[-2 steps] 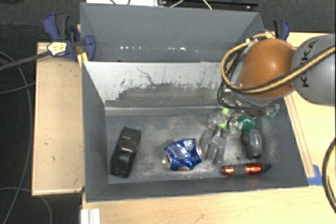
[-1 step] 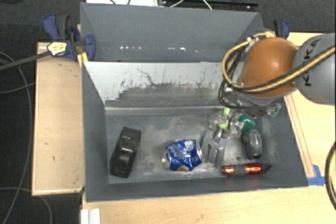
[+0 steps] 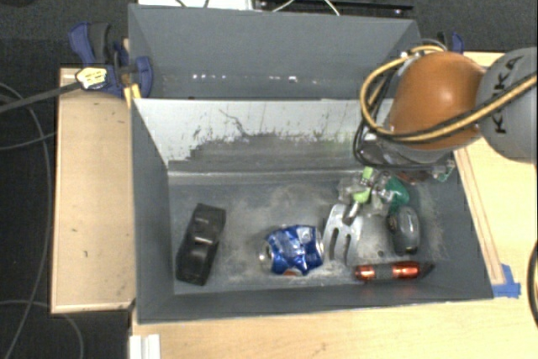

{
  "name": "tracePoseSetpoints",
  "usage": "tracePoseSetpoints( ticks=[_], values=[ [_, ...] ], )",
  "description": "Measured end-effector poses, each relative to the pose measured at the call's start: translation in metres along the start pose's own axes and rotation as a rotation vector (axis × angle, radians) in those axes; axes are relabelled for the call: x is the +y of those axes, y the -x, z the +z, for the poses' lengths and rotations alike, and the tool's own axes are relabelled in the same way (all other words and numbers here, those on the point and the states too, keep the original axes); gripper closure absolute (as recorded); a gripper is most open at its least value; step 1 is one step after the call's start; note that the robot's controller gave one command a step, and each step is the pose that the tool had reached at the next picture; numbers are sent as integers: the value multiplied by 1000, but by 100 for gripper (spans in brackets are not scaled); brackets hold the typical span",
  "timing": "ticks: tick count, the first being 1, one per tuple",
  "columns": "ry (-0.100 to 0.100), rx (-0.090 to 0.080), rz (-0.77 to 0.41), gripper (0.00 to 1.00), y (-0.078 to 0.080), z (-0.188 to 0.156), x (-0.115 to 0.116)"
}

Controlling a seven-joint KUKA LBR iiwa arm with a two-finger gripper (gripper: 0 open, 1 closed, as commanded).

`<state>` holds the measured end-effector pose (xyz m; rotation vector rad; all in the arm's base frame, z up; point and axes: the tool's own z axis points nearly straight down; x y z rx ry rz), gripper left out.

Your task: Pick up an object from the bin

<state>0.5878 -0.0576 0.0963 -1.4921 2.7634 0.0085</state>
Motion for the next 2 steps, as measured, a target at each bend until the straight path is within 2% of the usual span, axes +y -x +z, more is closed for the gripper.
tracePoseSetpoints(
  ticks=[1,2],
  values=[
    [-4,-2,1,100,1,-10,-1],
    [3,0,4,100,0,-24,1]
  ],
)
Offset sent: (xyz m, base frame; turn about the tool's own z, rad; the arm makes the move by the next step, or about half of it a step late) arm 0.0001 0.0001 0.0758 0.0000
